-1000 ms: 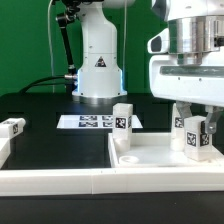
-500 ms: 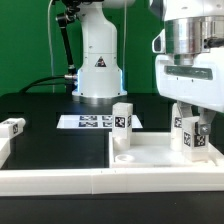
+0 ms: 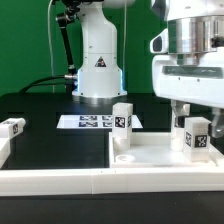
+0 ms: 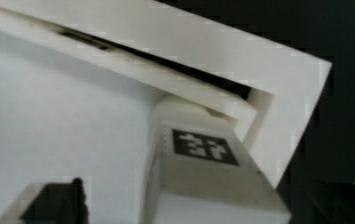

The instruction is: Assemble square table

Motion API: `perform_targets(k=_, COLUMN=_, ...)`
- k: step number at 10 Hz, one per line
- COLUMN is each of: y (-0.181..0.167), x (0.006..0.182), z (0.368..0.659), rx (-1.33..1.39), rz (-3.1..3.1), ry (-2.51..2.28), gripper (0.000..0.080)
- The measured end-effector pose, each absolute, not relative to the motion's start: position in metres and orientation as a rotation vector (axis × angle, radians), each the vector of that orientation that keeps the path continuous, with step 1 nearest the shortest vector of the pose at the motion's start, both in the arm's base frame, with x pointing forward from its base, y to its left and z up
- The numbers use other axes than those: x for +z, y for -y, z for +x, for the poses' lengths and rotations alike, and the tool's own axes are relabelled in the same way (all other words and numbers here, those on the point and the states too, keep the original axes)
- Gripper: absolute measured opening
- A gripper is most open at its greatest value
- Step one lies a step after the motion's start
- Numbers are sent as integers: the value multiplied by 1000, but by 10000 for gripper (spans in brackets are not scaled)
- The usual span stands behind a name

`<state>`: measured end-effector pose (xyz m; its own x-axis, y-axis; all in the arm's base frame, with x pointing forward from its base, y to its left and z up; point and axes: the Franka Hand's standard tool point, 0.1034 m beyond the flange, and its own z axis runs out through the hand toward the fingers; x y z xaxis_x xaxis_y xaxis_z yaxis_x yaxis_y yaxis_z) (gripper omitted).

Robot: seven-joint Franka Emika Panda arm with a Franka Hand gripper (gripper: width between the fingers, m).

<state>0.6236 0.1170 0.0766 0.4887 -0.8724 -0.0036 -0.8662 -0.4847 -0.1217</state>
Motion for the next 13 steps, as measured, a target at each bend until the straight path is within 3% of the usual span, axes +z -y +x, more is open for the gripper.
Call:
perform_targets(k=6, y=-117, x=73, z=623, rx=-187, rz=-2975, ry=-716, gripper=648)
perform_targets(k=13, y=-110, x=75, z=625, rx=-214, rz=-3098, ry=-88, gripper=648)
